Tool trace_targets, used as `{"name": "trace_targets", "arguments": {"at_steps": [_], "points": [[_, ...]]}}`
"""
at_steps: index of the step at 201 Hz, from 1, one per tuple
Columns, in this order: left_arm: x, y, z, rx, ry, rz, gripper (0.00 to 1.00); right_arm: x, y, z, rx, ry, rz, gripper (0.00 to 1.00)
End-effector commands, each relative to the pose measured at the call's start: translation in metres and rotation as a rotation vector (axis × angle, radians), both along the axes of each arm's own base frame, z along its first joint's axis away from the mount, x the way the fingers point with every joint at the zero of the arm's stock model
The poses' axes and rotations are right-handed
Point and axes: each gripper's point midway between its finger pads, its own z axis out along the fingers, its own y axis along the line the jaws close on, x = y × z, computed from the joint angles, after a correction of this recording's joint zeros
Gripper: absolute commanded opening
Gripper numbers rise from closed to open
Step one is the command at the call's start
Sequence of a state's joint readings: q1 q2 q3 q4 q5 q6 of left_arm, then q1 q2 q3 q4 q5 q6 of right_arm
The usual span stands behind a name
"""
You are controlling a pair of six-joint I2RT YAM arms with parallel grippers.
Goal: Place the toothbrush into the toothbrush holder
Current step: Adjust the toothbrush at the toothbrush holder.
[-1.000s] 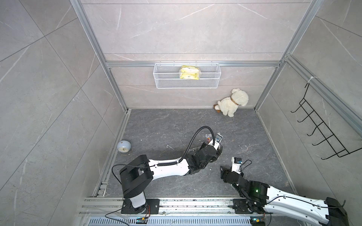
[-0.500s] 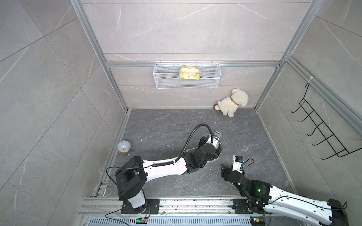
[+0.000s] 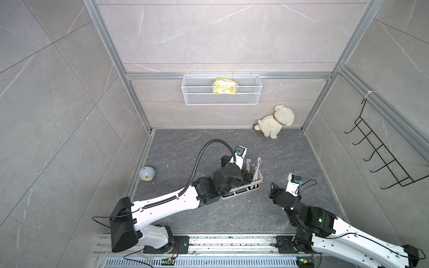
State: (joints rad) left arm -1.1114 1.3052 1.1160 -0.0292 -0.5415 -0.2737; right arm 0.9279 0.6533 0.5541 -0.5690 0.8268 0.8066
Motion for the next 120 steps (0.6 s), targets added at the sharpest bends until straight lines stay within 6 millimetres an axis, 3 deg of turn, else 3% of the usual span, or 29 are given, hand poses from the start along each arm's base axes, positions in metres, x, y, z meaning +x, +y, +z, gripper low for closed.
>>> {"name": "trace_targets", "arguments": {"at_steps": [1, 20, 33, 45, 60, 72, 83, 103, 120], "points": [[0.023, 0.069, -0.011, 0.007, 0.084, 0.179, 0.99, 0.027, 0.009, 0.009, -0.048, 0.030, 0.041, 0.78], [0.046, 0.141, -0.029, -0.008, 0.153, 0.358, 0.99, 0.064, -0.002, 0.028, -0.039, 0.034, 0.014, 0.79], [0.056, 0.192, -0.038, -0.016, 0.157, 0.514, 0.99, 0.096, -0.021, 0.033, 0.072, 0.057, -0.006, 0.79], [0.061, 0.231, -0.043, -0.004, 0.100, 0.639, 0.99, 0.132, -0.047, 0.027, 0.225, 0.102, -0.036, 0.79], [0.065, 0.271, -0.043, 0.048, 0.012, 0.803, 0.99, 0.174, -0.074, 0.003, 0.325, 0.223, -0.051, 0.80], [0.075, 0.285, -0.049, 0.161, -0.065, 0.847, 0.99, 0.197, -0.085, -0.019, 0.220, 0.330, -0.048, 0.78], [0.092, 0.278, -0.065, 0.336, -0.124, 0.755, 0.99, 0.209, -0.096, -0.035, 0.099, 0.351, -0.081, 0.78], [0.112, 0.290, -0.116, 0.553, -0.058, 0.793, 0.99, 0.208, -0.109, -0.066, 0.015, 0.316, -0.122, 0.78], [0.123, 0.293, -0.155, 0.596, 0.000, 0.782, 0.99, 0.203, -0.108, -0.083, 0.006, 0.258, -0.110, 0.79]]}}
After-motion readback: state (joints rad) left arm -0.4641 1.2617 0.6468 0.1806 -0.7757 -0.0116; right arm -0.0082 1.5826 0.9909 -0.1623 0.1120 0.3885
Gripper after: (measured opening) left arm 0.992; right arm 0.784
